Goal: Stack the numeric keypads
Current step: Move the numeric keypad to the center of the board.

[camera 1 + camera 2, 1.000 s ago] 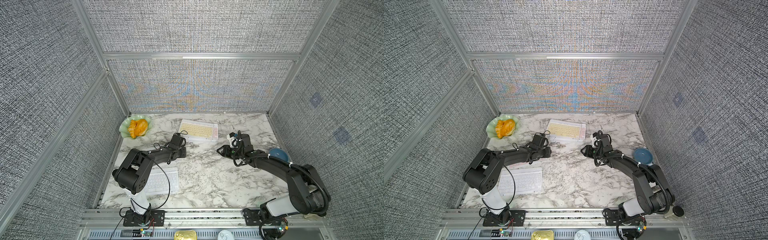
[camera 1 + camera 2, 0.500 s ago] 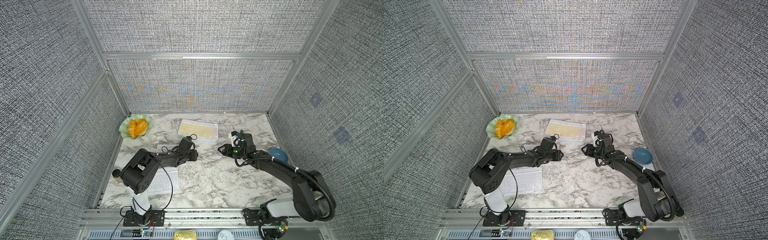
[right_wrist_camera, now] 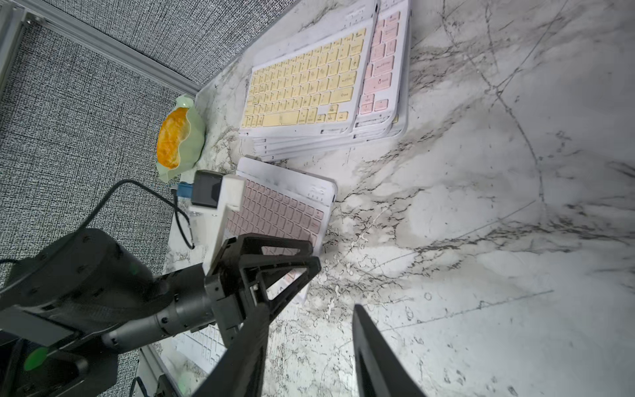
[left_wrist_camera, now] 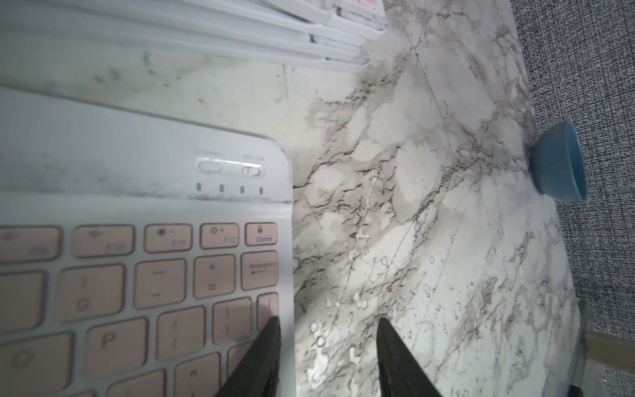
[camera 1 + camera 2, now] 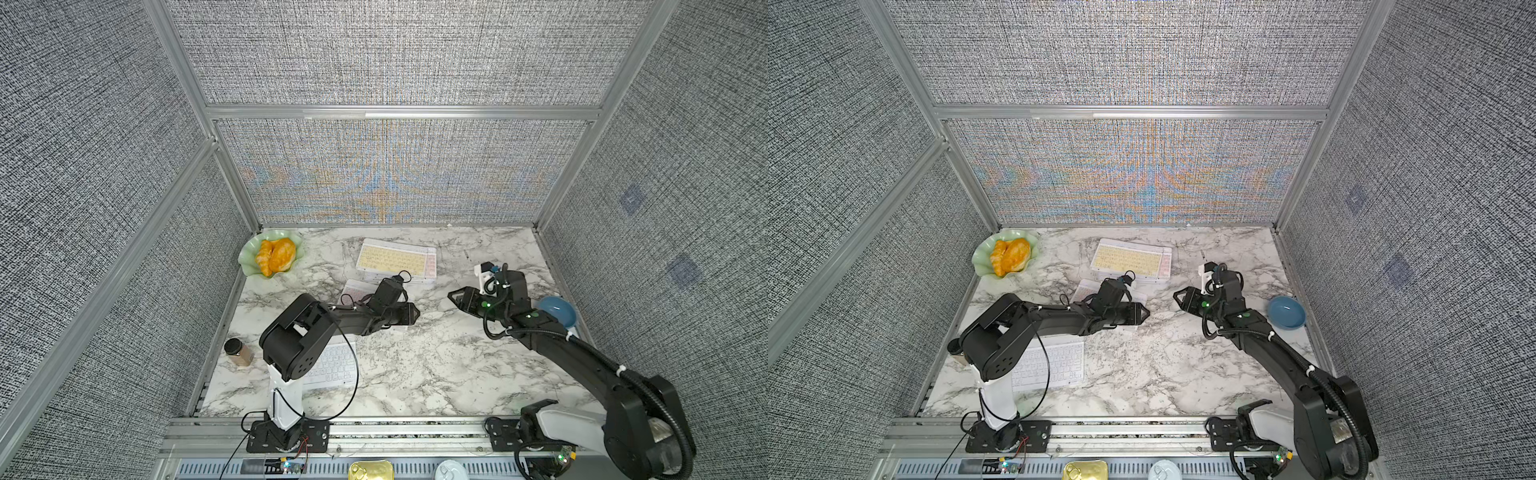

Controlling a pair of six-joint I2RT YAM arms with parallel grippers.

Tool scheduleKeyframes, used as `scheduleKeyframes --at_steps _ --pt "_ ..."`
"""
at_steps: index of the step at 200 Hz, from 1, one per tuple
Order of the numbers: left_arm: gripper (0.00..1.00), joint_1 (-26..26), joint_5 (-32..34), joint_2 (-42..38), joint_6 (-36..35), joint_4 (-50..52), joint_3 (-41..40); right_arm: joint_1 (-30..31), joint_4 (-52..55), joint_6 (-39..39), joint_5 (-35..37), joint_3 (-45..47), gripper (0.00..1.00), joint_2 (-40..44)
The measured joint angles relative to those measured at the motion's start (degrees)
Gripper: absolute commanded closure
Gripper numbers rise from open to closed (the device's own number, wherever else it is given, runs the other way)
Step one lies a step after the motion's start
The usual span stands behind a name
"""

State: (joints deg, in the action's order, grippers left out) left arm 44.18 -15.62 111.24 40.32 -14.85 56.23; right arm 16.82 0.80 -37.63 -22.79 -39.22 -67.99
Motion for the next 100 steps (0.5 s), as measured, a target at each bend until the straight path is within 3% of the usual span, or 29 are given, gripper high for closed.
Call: scheduleKeyframes --at_steps 64,100 --pt "0.53 3.04 -2.45 4.52 4.79 -2.01 5.79 -1.4 4.94 0.2 2.78 1.62 0.53 6.25" --pt "0.52 2.45 -0.17 -2.64 4.59 4.17 5.25 -1.55 5.64 0.68 4.33 2.91 0.52 6.75"
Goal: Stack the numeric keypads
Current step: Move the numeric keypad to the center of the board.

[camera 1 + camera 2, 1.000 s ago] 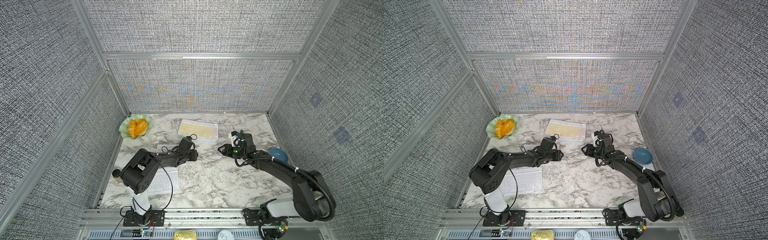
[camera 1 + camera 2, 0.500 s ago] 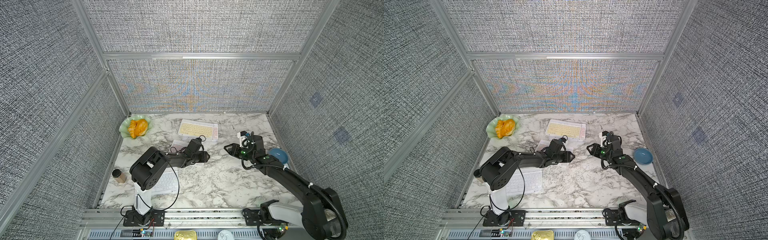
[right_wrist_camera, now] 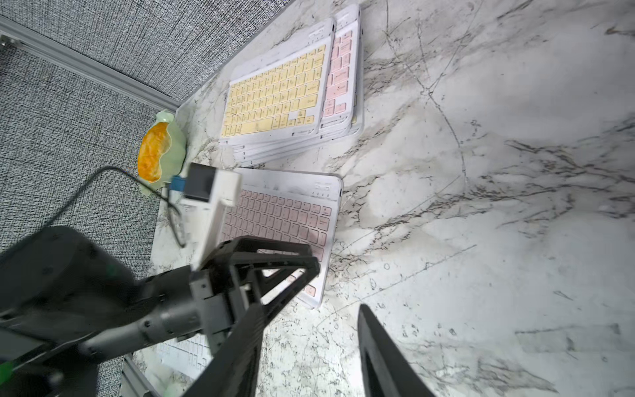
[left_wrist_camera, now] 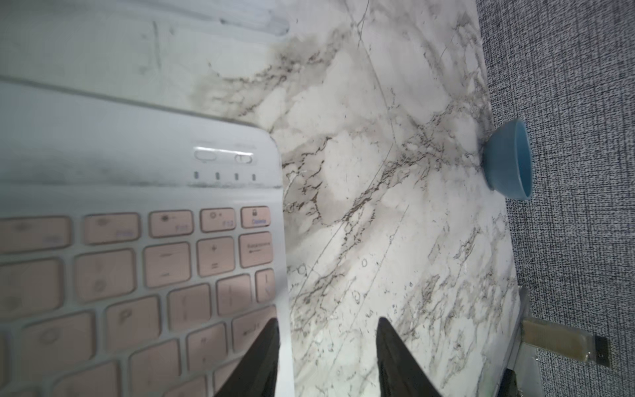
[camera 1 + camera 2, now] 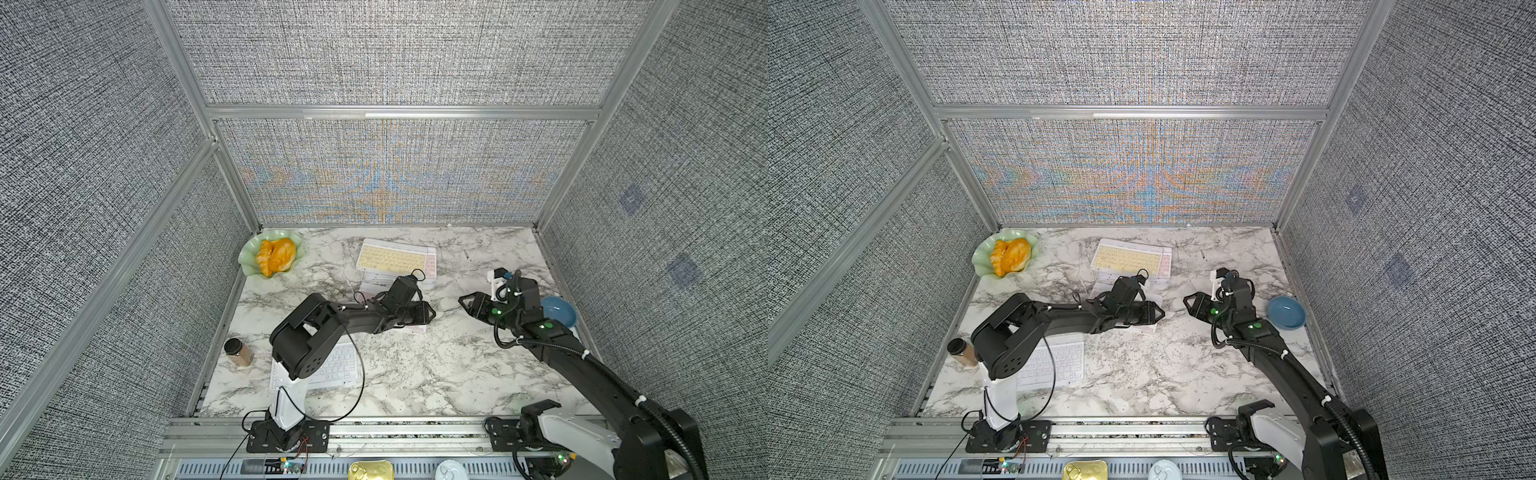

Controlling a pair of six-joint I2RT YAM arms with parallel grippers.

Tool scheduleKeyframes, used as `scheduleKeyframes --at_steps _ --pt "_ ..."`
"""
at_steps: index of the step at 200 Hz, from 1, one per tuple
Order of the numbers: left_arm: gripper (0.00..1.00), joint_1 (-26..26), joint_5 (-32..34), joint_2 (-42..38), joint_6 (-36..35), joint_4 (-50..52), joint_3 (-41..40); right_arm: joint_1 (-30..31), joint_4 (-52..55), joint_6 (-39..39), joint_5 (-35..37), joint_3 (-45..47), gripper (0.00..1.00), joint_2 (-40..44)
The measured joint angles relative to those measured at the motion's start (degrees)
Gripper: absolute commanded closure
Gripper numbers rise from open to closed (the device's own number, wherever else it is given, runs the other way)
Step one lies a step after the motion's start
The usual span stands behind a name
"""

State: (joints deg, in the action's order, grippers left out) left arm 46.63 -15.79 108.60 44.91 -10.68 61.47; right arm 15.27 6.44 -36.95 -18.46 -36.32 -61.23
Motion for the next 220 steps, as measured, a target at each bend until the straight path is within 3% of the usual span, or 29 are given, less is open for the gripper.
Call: scheduleKeyframes --at_steps 53,109,220 --pt "0.5 -9.66 8.39 -13.46 -4.52 10.12 -4.59 0.96 -3.63 -0.7 -0.04 3.58 0.51 -6.25" --pt "0.48 -21.57 11.19 -14.99 -9.57 16.72 -10.47 5.46 -9.05 -1.9 0.0 1.68 0.51 -15.45" --pt "0.5 -23.17 8.11 -4.72 -17.73 18.12 -4.79 7.58 -11.8 -1.97 0.61 -0.13 0.51 -21.35"
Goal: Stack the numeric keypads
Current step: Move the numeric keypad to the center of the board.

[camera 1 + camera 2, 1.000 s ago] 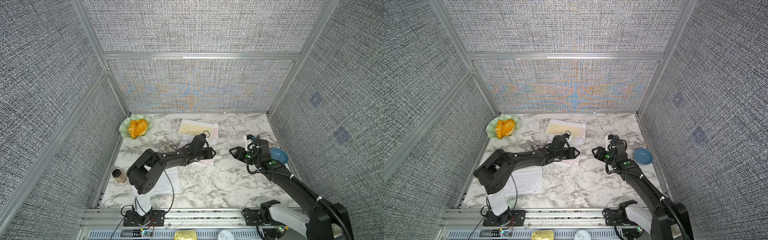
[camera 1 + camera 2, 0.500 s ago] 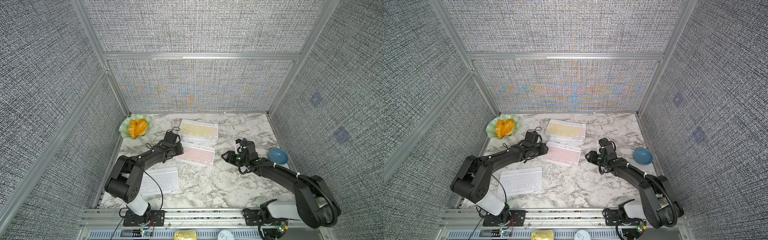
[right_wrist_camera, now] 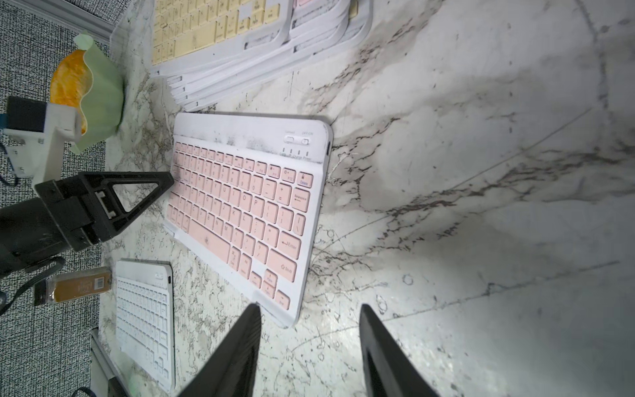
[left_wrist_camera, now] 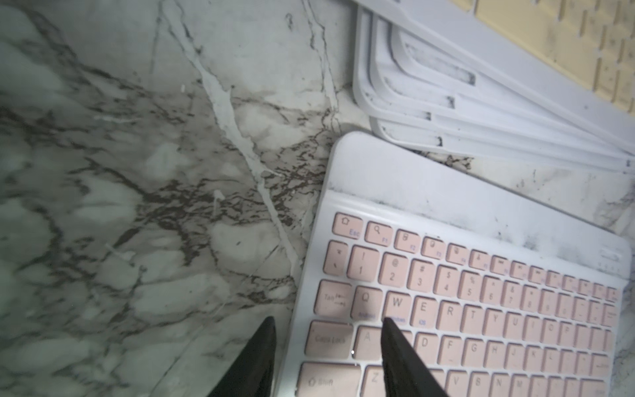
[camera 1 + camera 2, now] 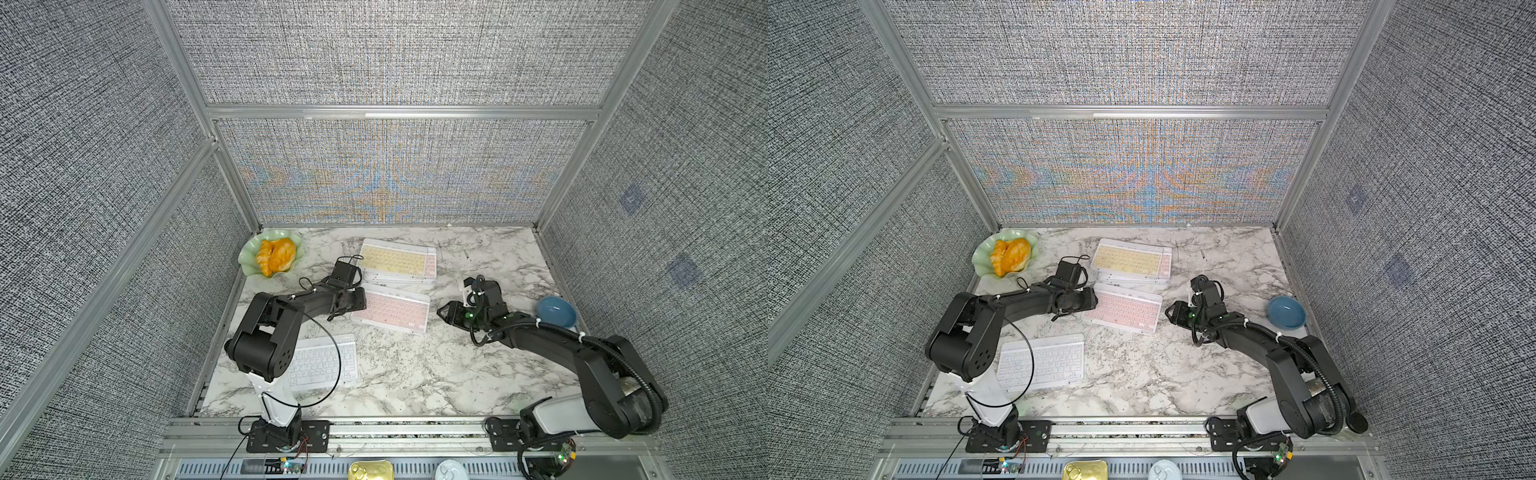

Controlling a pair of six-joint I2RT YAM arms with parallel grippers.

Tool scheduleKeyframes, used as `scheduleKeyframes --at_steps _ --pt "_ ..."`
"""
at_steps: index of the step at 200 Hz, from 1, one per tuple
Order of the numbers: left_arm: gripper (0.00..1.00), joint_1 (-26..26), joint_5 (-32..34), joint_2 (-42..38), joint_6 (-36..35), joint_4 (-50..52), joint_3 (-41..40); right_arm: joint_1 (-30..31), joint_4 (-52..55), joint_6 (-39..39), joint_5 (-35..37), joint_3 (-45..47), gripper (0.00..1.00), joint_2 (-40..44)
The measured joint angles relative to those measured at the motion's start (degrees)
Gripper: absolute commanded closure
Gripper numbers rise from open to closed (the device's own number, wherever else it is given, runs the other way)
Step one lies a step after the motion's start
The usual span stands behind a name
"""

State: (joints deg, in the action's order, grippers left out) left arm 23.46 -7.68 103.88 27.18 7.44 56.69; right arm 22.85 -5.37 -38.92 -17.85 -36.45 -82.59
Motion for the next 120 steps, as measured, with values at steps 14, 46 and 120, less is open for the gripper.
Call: scheduleKeyframes --at_steps 14,46,120 --pt "0.5 0.46 -0.24 0.28 -0.26 -0.31 0.11 0.07 -0.55 -0.04 -0.02 0.0 0.51 -0.94" --pt "0.5 3.1 -0.76 -0.74 -0.55 -0.94 -1.38 0.42 -1.68 -0.2 0.0 0.0 0.51 -2.97" --pt "0.5 6.62 -1.27 -2.8 2.25 -3.1 -4.66 0.42 -1.68 0.11 2.6 -0.76 0.5 -6.86"
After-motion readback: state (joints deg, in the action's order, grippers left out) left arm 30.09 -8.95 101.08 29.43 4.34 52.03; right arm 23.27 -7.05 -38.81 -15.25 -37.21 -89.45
